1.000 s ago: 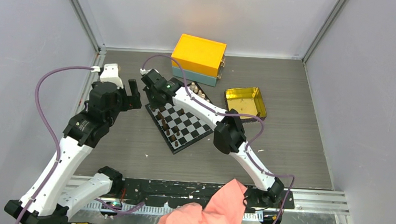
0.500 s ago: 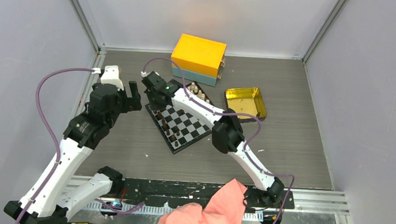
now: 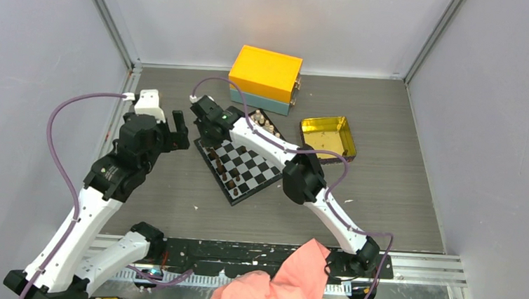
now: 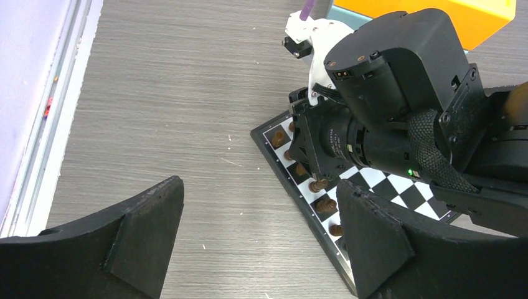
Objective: Set up the chess pieces on the board
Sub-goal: Place the chess piece on the chessboard.
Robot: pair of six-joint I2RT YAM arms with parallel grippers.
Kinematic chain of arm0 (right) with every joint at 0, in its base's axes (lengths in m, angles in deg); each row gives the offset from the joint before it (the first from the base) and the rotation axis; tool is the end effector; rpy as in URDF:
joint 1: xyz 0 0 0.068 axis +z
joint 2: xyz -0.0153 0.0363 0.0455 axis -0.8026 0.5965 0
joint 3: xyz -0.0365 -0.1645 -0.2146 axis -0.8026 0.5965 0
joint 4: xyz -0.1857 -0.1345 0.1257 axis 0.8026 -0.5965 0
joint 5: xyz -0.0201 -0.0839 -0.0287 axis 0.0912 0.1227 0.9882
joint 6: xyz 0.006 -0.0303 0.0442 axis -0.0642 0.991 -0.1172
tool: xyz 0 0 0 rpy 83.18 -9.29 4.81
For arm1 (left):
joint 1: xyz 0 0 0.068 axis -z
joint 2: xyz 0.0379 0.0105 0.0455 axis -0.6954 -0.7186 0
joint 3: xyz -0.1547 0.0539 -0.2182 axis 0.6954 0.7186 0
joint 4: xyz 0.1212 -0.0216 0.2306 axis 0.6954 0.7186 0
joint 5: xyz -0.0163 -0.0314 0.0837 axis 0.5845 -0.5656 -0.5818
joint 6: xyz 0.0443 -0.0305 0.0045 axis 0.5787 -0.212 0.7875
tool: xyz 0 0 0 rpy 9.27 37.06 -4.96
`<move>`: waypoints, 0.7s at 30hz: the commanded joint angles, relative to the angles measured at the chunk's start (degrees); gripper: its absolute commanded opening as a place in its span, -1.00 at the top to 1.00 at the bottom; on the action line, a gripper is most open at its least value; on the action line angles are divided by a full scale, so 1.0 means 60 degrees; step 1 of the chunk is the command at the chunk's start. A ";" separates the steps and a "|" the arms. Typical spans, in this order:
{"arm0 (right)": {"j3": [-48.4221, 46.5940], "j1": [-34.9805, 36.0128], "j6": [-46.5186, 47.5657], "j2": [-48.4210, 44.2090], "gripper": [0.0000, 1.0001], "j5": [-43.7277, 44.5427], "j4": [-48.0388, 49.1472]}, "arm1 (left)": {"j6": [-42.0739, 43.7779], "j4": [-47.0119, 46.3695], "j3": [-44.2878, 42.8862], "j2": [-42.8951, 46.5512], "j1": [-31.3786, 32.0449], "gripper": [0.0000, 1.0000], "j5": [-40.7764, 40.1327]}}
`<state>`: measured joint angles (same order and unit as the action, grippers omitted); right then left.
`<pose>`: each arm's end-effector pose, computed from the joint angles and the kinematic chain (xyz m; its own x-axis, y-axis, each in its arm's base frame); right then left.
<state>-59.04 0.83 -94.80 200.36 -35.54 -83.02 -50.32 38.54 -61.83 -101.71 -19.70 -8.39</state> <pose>0.3262 0.4476 0.2121 -0.7053 -0.3999 -0.5854 -0.5764 0.8042 0.1451 0.1516 -0.0536 0.3713 -0.3686 -0.1624 -0.9153 -0.0672 0.9867 -0.1480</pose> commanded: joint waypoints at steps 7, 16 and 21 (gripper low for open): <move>-0.0413 -0.0090 0.0048 0.0099 0.88 -0.0017 0.0357 | 0.0237 -0.0533 0.0027 0.0280 0.0128 -0.85 -0.0260; -0.0423 -0.0100 0.0062 0.0064 0.27 -0.0239 0.0417 | 0.0253 -0.0652 0.0070 0.0208 0.0187 -0.87 -0.0260; -0.0380 -0.0091 0.0054 -0.0085 0.22 -0.0340 0.0525 | 0.0252 -0.0666 0.0004 0.0177 0.0190 -0.87 -0.0271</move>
<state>-59.15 0.40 -94.78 201.02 -36.68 -82.04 -49.20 37.95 -61.24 -100.92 -18.78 -8.72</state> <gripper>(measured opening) 0.388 0.933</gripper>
